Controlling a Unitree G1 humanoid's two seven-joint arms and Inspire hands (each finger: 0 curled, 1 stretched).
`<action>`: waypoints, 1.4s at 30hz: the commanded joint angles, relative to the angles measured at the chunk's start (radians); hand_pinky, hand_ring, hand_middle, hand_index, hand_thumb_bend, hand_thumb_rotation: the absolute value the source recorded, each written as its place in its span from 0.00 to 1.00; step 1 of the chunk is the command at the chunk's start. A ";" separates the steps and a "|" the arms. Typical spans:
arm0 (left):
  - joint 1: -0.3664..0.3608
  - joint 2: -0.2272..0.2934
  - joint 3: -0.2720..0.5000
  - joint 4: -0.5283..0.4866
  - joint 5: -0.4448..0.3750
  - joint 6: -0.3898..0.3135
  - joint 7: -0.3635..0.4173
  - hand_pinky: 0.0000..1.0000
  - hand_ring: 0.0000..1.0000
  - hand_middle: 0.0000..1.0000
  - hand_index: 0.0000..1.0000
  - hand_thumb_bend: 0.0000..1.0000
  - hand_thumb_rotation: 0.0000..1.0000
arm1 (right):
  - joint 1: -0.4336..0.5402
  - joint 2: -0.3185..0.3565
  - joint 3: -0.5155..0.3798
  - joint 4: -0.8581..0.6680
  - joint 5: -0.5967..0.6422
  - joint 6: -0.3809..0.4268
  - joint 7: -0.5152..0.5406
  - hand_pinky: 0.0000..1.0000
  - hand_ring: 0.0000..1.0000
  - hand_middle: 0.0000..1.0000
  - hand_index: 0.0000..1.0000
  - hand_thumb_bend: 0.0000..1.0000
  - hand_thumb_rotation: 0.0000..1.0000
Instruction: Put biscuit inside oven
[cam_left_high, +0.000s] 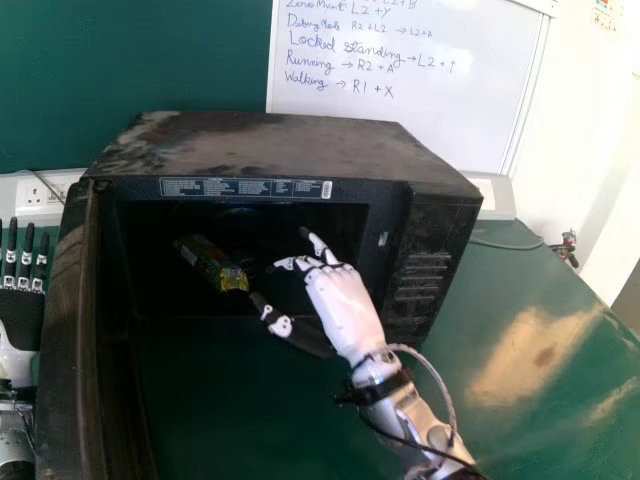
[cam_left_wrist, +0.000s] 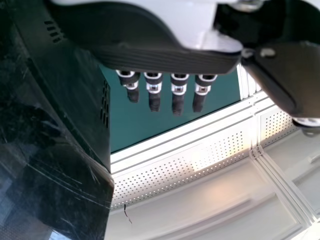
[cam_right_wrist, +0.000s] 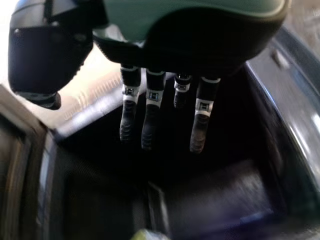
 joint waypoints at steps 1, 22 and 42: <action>0.049 -0.041 0.000 0.043 0.009 0.004 0.001 0.00 0.00 0.48 0.49 0.51 0.00 | 0.022 -0.014 -0.021 0.003 -0.001 -0.051 -0.050 0.46 0.54 0.60 0.64 0.74 0.26; 0.036 -0.018 0.000 0.080 0.009 0.008 -0.017 0.00 0.00 0.48 0.49 0.51 0.00 | 0.058 -0.041 -0.125 0.369 -0.016 -0.609 -0.422 0.41 0.45 0.51 0.66 0.63 0.16; 0.036 -0.008 0.006 0.091 0.009 0.012 -0.021 0.00 0.00 0.48 0.49 0.51 0.00 | 0.013 -0.005 -0.205 0.754 0.194 -0.792 -0.439 0.33 0.36 0.43 0.67 0.64 0.71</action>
